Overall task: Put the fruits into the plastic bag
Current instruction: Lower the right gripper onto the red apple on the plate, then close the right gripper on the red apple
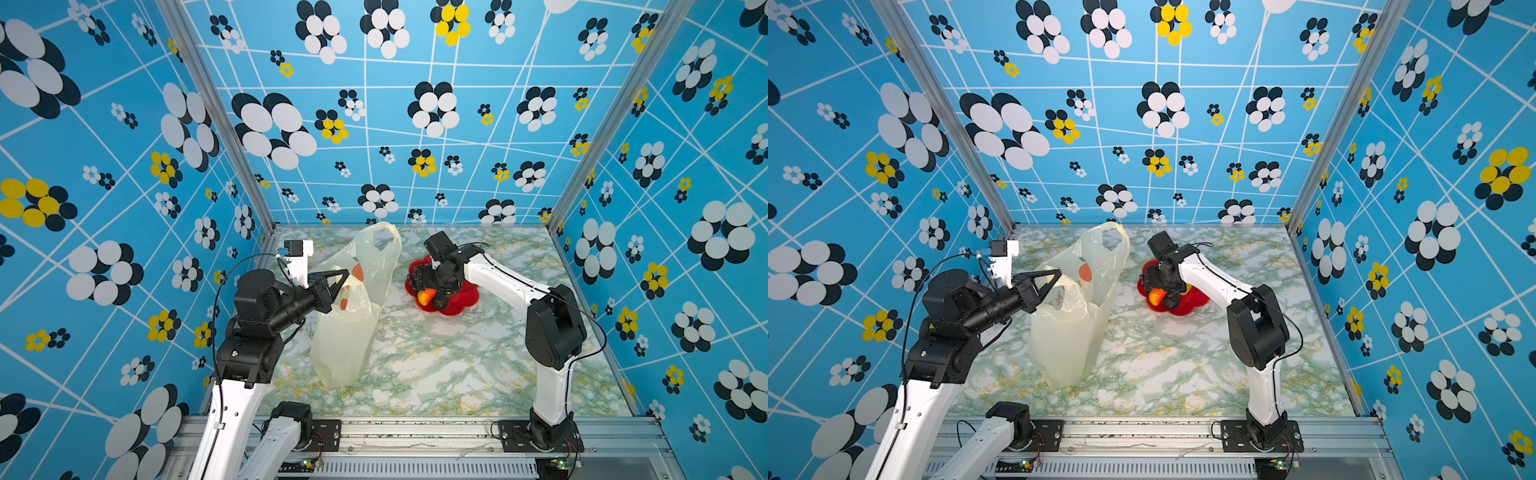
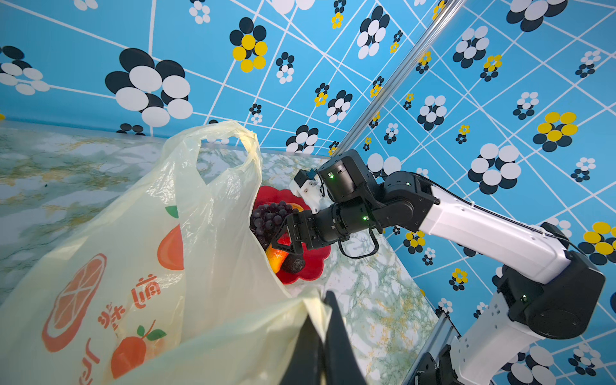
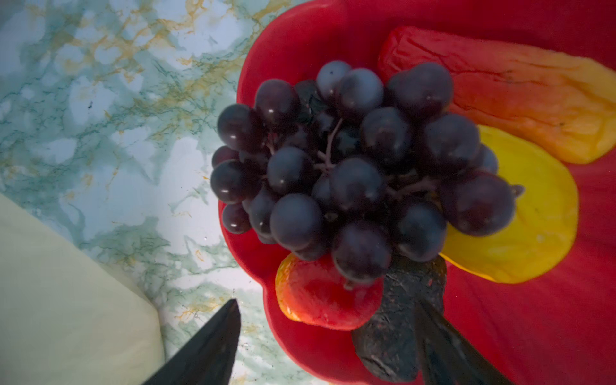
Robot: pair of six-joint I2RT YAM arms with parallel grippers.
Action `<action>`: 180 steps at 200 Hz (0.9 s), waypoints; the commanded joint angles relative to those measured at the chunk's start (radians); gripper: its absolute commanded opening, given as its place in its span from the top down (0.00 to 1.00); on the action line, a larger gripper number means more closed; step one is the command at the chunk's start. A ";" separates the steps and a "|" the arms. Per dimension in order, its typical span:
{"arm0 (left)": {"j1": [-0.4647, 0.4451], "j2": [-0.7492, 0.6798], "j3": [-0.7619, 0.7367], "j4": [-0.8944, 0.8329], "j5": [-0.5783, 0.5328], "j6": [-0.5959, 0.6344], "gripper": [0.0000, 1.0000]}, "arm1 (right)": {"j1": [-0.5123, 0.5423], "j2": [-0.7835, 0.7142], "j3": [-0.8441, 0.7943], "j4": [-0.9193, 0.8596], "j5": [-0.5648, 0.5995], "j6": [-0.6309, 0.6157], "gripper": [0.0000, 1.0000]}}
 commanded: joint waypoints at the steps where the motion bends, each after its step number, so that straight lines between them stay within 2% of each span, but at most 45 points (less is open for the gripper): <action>1: 0.011 -0.010 -0.006 0.026 0.019 -0.008 1.00 | -0.008 0.025 0.020 0.018 0.011 0.001 0.20; 75: 0.015 -0.013 -0.008 0.040 0.021 -0.020 1.00 | -0.014 0.072 0.020 0.040 0.004 0.000 0.29; 128: 0.014 -0.011 -0.010 0.044 0.021 -0.021 1.00 | -0.016 0.069 0.016 0.052 -0.011 0.002 0.47; 180: 0.015 -0.011 -0.015 0.064 0.022 -0.041 1.00 | -0.016 0.008 -0.015 0.072 -0.033 0.016 0.56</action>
